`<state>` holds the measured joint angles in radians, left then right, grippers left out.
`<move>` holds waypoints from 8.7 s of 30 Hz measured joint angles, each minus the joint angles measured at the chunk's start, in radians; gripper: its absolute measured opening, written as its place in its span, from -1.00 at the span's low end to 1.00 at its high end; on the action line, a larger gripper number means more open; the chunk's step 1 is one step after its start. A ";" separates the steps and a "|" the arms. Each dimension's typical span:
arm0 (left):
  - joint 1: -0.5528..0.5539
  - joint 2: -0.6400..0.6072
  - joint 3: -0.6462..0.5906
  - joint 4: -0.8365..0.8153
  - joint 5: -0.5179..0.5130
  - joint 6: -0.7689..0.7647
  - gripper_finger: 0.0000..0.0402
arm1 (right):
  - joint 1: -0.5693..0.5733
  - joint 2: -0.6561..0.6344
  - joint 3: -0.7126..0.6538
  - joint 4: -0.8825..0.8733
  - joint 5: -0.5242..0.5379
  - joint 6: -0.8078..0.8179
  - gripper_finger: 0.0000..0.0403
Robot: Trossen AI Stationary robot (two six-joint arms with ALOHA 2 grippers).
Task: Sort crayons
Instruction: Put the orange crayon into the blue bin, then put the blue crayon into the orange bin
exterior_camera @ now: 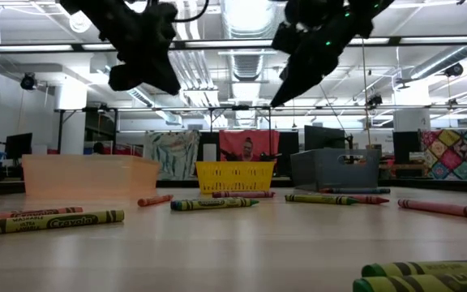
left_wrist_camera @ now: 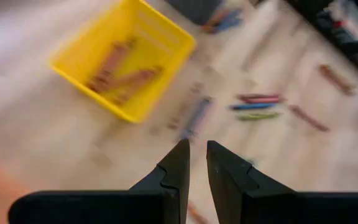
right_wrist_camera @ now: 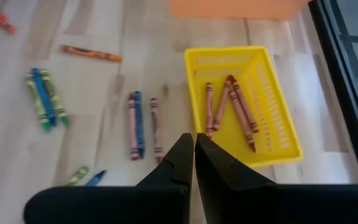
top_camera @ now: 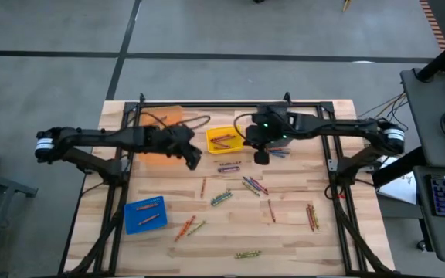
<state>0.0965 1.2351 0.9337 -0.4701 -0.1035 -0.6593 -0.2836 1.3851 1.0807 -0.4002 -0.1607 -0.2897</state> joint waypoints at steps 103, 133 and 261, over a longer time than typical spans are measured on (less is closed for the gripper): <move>-0.310 0.623 0.103 -0.045 -0.336 -0.474 -0.98 | 0.293 -0.123 -0.154 -0.186 0.189 0.280 -0.96; -0.506 0.299 0.464 -0.879 -0.174 -0.023 -1.00 | 0.293 -0.123 -0.163 -0.131 0.189 0.294 -0.96; 0.210 0.068 0.058 0.182 -0.036 0.963 -1.00 | 0.056 -0.121 -0.158 -0.605 0.243 0.914 -0.95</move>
<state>0.3068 1.3029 0.9920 -0.2878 -0.1390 0.3033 -0.2279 1.2640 0.9226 -1.0048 0.0822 0.6243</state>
